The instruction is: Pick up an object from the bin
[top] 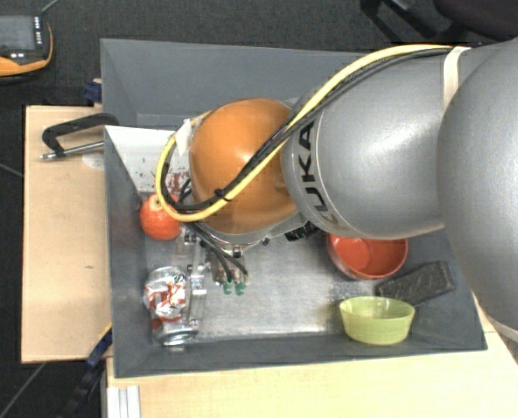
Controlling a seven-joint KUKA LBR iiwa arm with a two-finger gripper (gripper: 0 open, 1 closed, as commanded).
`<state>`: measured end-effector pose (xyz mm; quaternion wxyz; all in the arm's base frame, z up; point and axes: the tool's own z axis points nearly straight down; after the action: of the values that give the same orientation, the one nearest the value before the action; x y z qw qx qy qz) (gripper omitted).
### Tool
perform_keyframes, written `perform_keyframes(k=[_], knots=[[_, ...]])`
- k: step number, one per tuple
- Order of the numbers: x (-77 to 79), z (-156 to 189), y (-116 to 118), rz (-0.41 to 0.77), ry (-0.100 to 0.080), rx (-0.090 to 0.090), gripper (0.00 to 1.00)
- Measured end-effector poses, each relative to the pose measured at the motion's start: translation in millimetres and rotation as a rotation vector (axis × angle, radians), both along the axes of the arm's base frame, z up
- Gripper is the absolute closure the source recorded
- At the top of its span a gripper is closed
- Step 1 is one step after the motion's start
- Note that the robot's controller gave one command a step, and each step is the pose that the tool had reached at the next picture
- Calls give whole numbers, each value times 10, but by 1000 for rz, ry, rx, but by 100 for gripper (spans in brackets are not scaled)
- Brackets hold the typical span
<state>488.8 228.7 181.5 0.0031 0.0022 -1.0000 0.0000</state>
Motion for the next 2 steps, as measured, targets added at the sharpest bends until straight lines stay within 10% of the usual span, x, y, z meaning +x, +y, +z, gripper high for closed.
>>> perform_keyframes(k=[1, 2], knots=[[235, -636, -347, 84, 4, -2, 0], [932, -1096, -791, 208, -1, -1, 0]])
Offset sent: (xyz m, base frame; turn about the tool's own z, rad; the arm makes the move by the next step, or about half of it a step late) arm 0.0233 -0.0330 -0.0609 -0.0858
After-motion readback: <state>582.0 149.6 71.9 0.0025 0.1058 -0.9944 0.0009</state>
